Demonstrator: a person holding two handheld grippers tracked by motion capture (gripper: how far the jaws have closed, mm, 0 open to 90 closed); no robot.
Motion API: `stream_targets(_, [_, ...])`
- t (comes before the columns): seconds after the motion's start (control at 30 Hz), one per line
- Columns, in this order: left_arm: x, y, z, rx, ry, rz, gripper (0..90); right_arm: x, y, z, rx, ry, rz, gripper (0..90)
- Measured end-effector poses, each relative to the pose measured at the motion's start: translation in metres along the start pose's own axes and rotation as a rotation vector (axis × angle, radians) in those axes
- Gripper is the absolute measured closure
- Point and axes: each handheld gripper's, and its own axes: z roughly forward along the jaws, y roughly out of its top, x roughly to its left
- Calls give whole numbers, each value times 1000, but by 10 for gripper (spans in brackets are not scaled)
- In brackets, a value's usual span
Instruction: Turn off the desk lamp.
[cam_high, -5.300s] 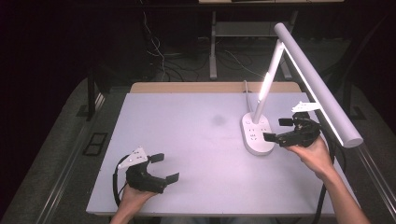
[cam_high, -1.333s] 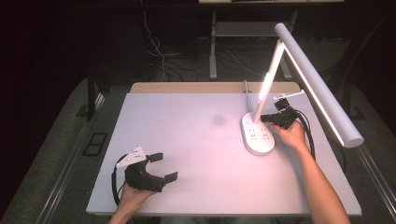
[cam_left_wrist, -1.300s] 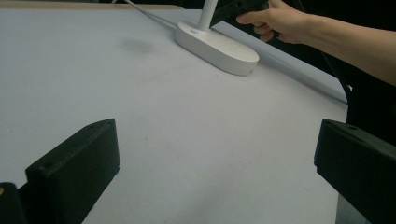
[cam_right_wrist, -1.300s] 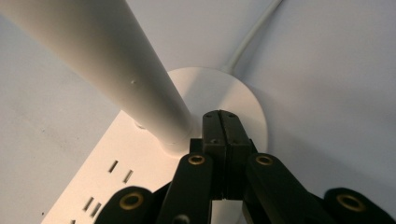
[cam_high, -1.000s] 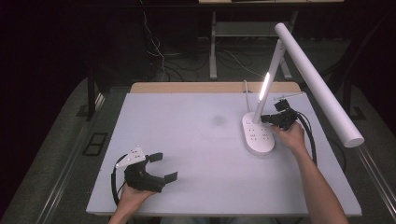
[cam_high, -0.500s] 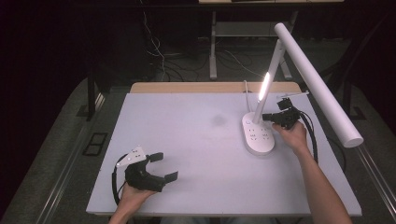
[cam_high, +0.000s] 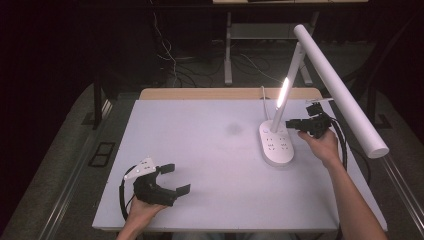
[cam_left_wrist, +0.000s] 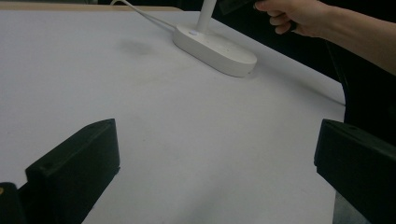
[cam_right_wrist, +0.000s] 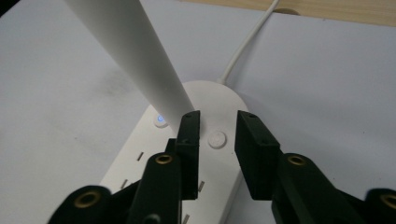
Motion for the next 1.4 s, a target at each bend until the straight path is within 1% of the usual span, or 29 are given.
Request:
stream_targets(0.07, [0, 0, 1, 1, -3, 3, 0, 2, -1, -5, -5, -20, 2, 617])
stream_targets(0.13, [-1, 0, 1, 1, -4, 1, 0, 4, -2, -11, -12, -30, -4, 570])
stream_targets(0.17, [-1, 0, 1, 1, -4, 0, 0, 6, -4, -15, -15, -39, 1, 501])
stream_targets(0.2, [-1, 0, 1, 0, -4, 0, 0, 6, -4, -15, -15, -39, 1, 501])
stream_targets(0.23, [-1, 0, 1, 0, -6, 0, 0, 6, -5, -17, -16, -44, 2, 474])
stream_targets(0.3, [-1, 0, 1, -2, -7, 0, 0, 7, -8, -20, -17, -35, 11, 425])
stream_targets(0.33, [-1, 0, 1, -2, -7, -1, 0, 8, -9, -22, -11, -37, 8, 402])
stream_targets(0.4, [-1, 0, 1, -2, -8, -1, 0, 9, -11, -24, -5, -44, 3, 347])
stream_targets(0.43, [-1, 0, 1, -4, -8, -3, 0, 11, -12, -26, -6, -43, 1, 280])
stream_targets(0.47, [-1, 0, 1, -4, -9, -3, 0, 11, -12, -26, -6, -43, 1, 280])
stream_targets(0.5, [-1, 0, 1, -5, -9, -5, 0, 12, -12, -28, -8, -38, 11, 247])
stream_targets(0.6, [0, 0, 1, -8, -7, -6, 0, 16, -13, -32, -2, -34, 20, 97])
stream_targets(0.63, [0, 0, 1, -9, -8, -7, 0, 17, -14, -32, 0, -30, 14, 20])
stream_targets(0.67, [0, 0, 1, -11, -9, -8, 0, 18, -15, -34, 3, -31, 15, 7])
stream_targets(0.73, [0, 0, 1, -11, -8, -8, 0, 22, -17, -38, -16, -41, 7, 7])
stream_targets(0.77, [0, 0, 1, -11, -8, -8, 0, 25, -20, -43, -29, -15, 11, 6])
stream_targets(0.8, [0, 0, 1, -12, -9, -9, 0, 25, -20, -43, -29, -15, 11, 6])
stream_targets(0.87, [0, 0, 1, -11, -10, -7, 0, 27, -23, -47, -49, 1, 13, 6])
stream_targets(0.97, [-1, 0, 1, -12, -10, -7, 0, 32, -27, -53, -59, 20, 16, 7])
stream_targets(1.03, [-1, 0, 1, -13, -10, -7, 0, 36, -30, -57, -61, 42, 21, 7])
stream_targets(1.07, [-1, 0, 1, -14, -10, -9, 0, 38, -33, -59, -70, 52, 9, 7])
stream_targets(1.1, [-1, 1, 1, -14, -10, -10, 0, 38, -33, -59, -70, 52, 9, 7])
stream_targets(1.17, [-1, 1, 1, -14, -10, -11, 0, 41, -36, -62, -81, 67, 8, 7])
stream_targets(1.23, [0, 1, 1, -14, -10, -11, 0, 44, -40, -66, -94, 75, 3, 7])
stream_targets(1.3, [0, 1, 1, -14, -9, -12, 0, 47, -43, -69, -112, 90, 12, 7])
stream_targets(1.4, [0, 1, 1, -14, -8, -14, 0, 51, -50, -72, -130, 104, 11, 7])
